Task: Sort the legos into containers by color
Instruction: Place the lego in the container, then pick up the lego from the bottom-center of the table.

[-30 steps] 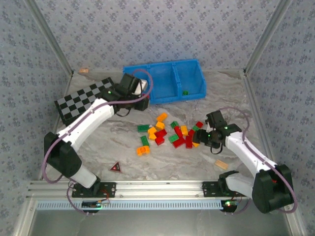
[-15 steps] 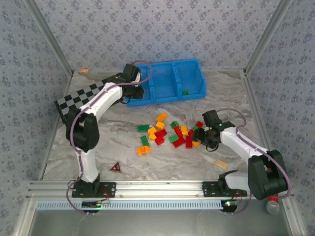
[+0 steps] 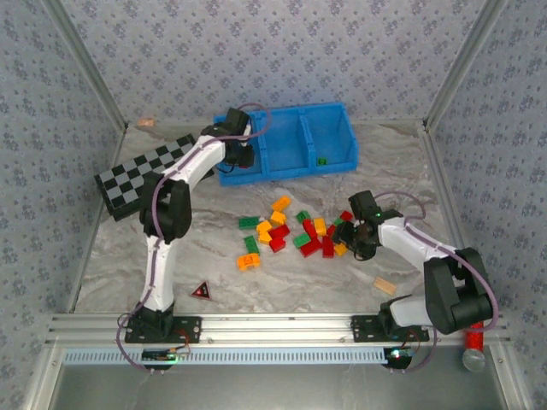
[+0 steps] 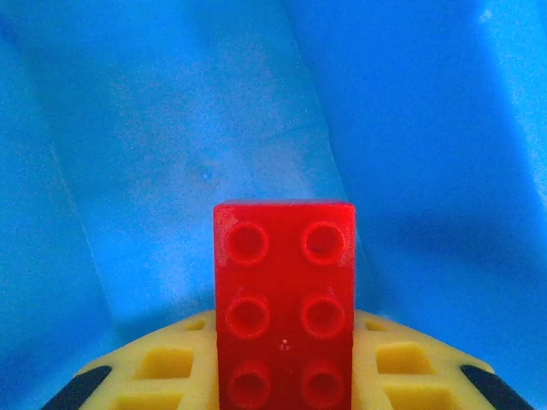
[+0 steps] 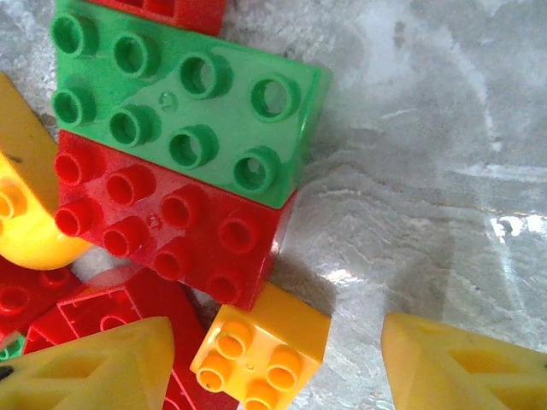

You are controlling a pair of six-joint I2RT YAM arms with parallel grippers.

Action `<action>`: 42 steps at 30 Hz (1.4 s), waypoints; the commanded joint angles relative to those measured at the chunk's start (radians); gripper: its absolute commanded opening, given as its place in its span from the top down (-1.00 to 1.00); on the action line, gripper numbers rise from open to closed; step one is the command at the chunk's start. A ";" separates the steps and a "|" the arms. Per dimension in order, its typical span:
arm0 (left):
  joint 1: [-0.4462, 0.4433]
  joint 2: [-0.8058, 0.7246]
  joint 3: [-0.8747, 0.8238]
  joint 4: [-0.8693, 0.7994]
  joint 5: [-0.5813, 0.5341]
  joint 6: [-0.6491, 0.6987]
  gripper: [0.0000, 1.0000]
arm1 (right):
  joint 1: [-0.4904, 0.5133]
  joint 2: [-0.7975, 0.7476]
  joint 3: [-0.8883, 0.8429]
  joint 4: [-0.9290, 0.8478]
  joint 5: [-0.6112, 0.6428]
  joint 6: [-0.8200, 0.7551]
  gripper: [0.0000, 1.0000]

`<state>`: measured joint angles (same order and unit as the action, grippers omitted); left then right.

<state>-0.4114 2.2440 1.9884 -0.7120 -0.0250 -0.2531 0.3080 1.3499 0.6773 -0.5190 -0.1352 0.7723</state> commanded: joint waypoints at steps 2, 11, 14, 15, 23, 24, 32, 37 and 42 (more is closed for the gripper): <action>0.005 0.038 0.073 -0.043 -0.031 -0.005 0.62 | 0.009 0.033 0.006 -0.003 0.017 0.040 -0.34; 0.013 0.090 0.087 -0.059 -0.050 -0.017 0.27 | 0.022 0.083 0.016 -0.006 0.044 0.051 -0.30; 0.014 0.100 0.085 -0.069 -0.055 -0.021 -0.01 | 0.032 0.093 0.019 -0.013 0.052 0.052 -0.23; 0.014 0.101 0.079 -0.070 -0.056 -0.023 -0.08 | 0.036 0.096 0.020 -0.016 0.054 0.053 -0.22; 0.013 0.058 0.033 -0.055 -0.054 -0.023 -0.23 | 0.083 0.115 0.031 -0.039 0.071 0.081 -0.16; 0.014 0.048 0.030 -0.056 -0.055 -0.022 -0.23 | 0.092 0.114 0.031 -0.043 0.076 0.087 -0.16; 0.011 -0.079 -0.027 -0.051 -0.037 -0.018 -0.27 | 0.147 0.119 0.011 -0.049 0.107 0.133 0.00; 0.003 -0.198 -0.106 -0.052 -0.022 -0.006 -0.29 | 0.159 0.139 -0.004 -0.038 0.115 0.134 0.20; -0.006 -0.341 -0.209 -0.058 0.010 0.005 -0.33 | 0.164 0.136 -0.015 -0.042 0.118 0.123 0.35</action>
<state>-0.4080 1.9827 1.8175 -0.7559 -0.0486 -0.2695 0.4500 1.4380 0.7116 -0.5766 0.0830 0.8764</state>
